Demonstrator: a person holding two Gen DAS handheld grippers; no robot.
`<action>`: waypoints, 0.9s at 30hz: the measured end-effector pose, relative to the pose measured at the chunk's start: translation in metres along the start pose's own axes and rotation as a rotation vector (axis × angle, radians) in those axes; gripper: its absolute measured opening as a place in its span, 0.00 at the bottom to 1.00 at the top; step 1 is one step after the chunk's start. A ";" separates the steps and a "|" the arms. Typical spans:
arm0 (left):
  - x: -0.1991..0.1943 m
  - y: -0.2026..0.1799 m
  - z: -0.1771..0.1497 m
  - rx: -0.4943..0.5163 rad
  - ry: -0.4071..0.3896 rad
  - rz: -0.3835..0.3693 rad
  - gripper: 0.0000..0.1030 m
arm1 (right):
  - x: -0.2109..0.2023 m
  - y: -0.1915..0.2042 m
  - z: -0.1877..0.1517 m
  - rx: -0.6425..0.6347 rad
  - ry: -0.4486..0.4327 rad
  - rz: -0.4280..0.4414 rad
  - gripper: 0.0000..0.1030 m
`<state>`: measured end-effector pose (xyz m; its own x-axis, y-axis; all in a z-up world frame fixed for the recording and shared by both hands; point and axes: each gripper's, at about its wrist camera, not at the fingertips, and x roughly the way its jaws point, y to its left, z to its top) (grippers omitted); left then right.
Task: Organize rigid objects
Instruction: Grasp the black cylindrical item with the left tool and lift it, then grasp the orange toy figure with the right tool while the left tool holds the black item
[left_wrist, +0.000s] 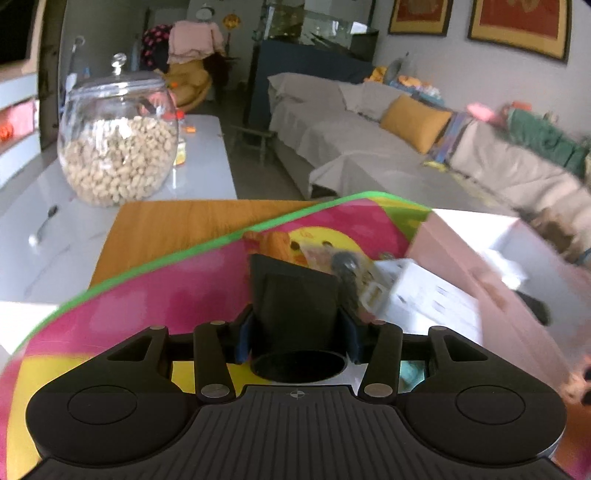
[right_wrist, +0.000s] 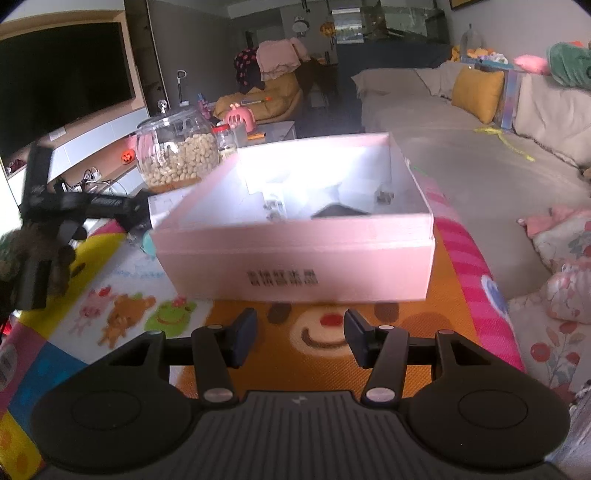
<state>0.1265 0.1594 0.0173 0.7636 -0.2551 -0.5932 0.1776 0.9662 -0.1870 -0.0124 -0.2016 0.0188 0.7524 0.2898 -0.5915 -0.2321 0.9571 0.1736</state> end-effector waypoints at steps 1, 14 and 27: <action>-0.013 0.002 -0.007 -0.016 -0.001 -0.007 0.50 | -0.004 0.003 0.005 -0.004 -0.015 0.009 0.50; -0.133 0.027 -0.089 -0.282 -0.140 -0.038 0.50 | 0.047 0.129 0.144 -0.124 0.042 0.274 0.55; -0.145 0.059 -0.100 -0.386 -0.139 -0.064 0.50 | 0.245 0.220 0.167 -0.056 0.300 0.090 0.53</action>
<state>-0.0361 0.2493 0.0139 0.8398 -0.2815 -0.4643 0.0023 0.8569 -0.5155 0.2237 0.0811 0.0439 0.5137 0.3508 -0.7830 -0.3298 0.9232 0.1972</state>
